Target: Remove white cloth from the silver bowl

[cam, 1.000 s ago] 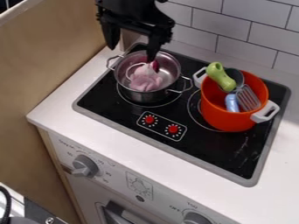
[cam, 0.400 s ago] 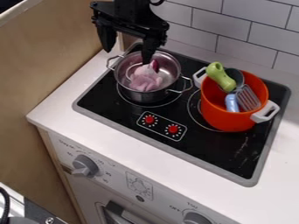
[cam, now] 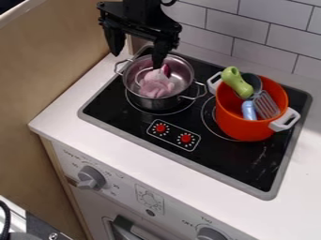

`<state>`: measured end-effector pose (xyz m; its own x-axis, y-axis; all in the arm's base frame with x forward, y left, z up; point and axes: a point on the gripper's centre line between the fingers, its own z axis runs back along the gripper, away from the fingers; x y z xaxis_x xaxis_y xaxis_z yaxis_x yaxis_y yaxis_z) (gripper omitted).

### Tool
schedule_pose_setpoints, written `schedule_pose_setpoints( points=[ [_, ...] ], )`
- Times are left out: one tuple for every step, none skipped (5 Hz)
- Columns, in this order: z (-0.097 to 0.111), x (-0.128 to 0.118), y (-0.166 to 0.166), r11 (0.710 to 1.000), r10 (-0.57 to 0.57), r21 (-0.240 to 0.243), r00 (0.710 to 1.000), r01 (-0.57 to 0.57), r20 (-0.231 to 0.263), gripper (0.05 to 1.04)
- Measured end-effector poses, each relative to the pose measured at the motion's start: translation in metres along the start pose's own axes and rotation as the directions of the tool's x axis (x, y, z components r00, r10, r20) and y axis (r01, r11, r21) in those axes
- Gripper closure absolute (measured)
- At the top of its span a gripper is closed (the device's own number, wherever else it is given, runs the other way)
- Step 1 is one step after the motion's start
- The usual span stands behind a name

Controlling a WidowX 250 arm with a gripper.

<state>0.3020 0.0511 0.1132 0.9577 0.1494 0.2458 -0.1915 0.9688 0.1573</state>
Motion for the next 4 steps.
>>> schedule_pose_setpoints(
  points=[
    [-0.012, 0.001, -0.02, 0.998, 0.062, 0.013, 0.998, -0.062, 0.027, 0.084],
    [-0.023, 0.005, -0.038, 0.998, 0.067, -0.004, 0.996, -0.067, 0.052, 0.084],
    [-0.026, 0.007, -0.039, 0.997, 0.079, -0.004, 0.995, -0.079, 0.061, 0.084],
    [-0.029, 0.008, -0.037, 0.996, 0.092, -0.001, 0.994, -0.092, 0.065, 0.083]
  ],
)
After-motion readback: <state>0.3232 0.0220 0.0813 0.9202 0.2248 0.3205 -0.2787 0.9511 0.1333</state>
